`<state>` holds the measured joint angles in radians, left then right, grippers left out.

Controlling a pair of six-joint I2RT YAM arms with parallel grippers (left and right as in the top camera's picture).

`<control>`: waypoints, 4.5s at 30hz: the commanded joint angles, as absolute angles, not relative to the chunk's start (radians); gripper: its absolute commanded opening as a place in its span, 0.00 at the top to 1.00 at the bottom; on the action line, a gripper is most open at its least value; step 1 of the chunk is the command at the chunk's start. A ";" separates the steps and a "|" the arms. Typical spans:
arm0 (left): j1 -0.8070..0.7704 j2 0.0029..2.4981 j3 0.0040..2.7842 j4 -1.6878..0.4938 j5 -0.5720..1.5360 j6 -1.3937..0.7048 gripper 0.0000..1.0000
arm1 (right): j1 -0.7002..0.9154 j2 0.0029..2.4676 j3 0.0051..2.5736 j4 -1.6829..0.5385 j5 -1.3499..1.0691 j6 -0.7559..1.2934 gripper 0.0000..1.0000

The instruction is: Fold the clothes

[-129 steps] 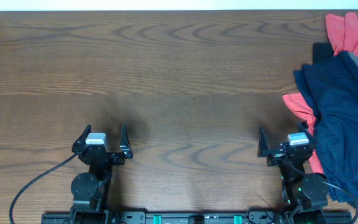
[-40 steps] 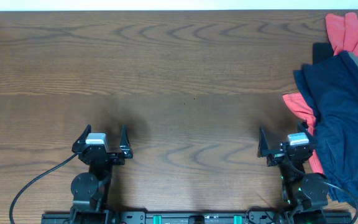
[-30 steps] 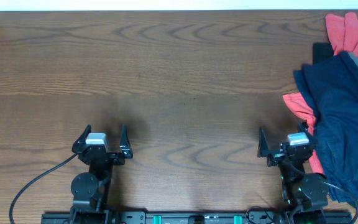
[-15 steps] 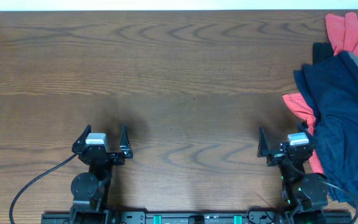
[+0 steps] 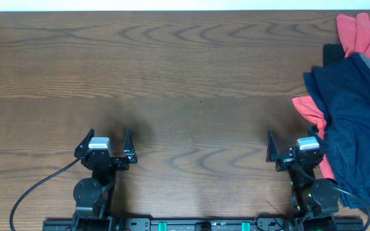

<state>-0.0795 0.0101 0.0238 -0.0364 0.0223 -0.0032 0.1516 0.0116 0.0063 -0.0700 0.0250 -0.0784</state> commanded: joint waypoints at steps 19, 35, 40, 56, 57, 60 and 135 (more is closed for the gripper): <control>-0.075 0.010 0.004 -0.070 -0.007 -0.162 0.02 | 0.144 0.005 0.006 -0.008 0.049 -0.037 0.01; -0.075 0.131 0.103 -0.070 0.105 -0.204 0.02 | 0.144 0.294 0.223 -0.221 0.132 -0.010 0.01; -0.075 0.323 0.225 -0.070 0.105 -0.204 0.02 | 0.144 0.527 0.365 -0.267 0.131 0.000 0.01; -0.075 0.839 0.755 -0.722 0.126 -0.200 0.02 | 0.138 1.032 0.858 -0.630 -0.087 -0.001 0.01; -0.075 0.847 0.773 -0.760 0.120 -0.200 0.02 | 0.138 1.032 0.865 -0.629 -0.087 0.000 0.01; -0.075 0.849 0.771 -0.793 0.120 -0.201 0.02 | 0.127 1.032 0.870 -0.638 0.057 0.086 0.01; -0.075 0.860 0.761 -0.716 0.157 -0.205 0.02 | 0.281 1.339 1.096 -0.777 -0.022 0.210 0.99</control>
